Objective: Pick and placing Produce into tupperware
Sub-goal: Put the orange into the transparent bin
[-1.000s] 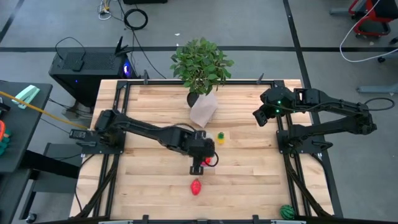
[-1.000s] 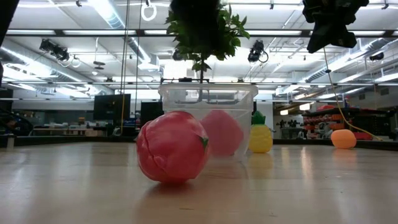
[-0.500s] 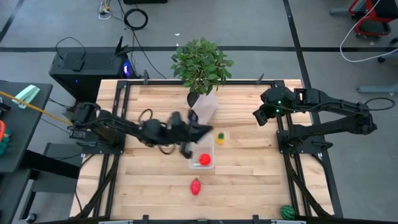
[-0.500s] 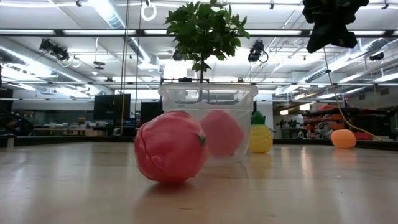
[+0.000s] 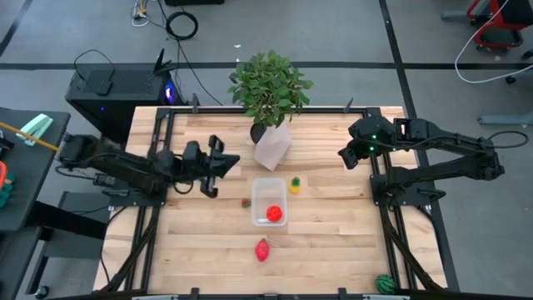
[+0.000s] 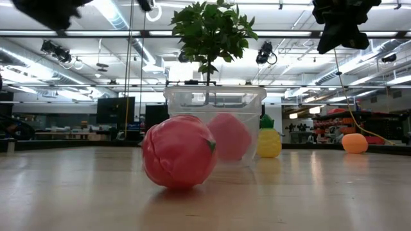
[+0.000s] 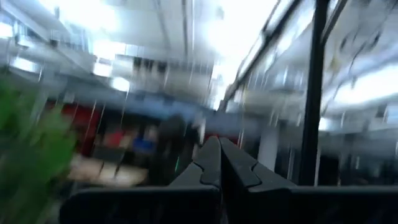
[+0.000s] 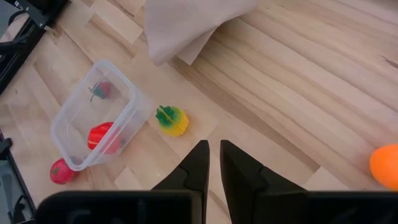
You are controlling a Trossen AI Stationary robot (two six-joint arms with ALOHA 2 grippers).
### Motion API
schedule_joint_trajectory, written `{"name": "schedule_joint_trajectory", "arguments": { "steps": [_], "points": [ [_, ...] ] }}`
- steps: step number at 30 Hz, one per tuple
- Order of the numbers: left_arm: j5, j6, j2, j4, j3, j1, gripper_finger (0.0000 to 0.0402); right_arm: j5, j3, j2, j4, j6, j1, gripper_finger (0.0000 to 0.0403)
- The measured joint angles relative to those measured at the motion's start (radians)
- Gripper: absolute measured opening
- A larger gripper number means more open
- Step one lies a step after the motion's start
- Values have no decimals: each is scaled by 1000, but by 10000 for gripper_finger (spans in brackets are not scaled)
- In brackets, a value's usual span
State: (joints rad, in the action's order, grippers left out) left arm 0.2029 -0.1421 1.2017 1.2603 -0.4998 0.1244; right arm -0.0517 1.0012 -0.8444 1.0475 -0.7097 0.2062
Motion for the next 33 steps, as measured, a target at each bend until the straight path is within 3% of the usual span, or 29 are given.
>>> {"name": "schedule_joint_trajectory", "arguments": {
  "steps": [6, 11, 13, 18, 26, 33],
  "points": [
    [5, -106, -263, -583, 99, -17, 0, 0, 0, 0, -22, 1, 0, 46],
    [3, -175, -430, -925, 148, -27, 1, -24, 0, 0, -24, 6, 0, 46],
    [24, -211, -495, -934, 210, -36, 1, -38, 0, 0, -23, 4, 0, 46],
    [25, -240, -634, -760, 350, -49, 2, -87, 0, 0, -24, -21, 0, 46],
    [3, -214, -728, -757, 383, -49, 14, -40, 0, 0, 71, 31, 0, 46],
    [3, -205, -725, -759, 383, -49, 15, 213, 0, 0, 226, 36, -79, 46]
  ]
}}
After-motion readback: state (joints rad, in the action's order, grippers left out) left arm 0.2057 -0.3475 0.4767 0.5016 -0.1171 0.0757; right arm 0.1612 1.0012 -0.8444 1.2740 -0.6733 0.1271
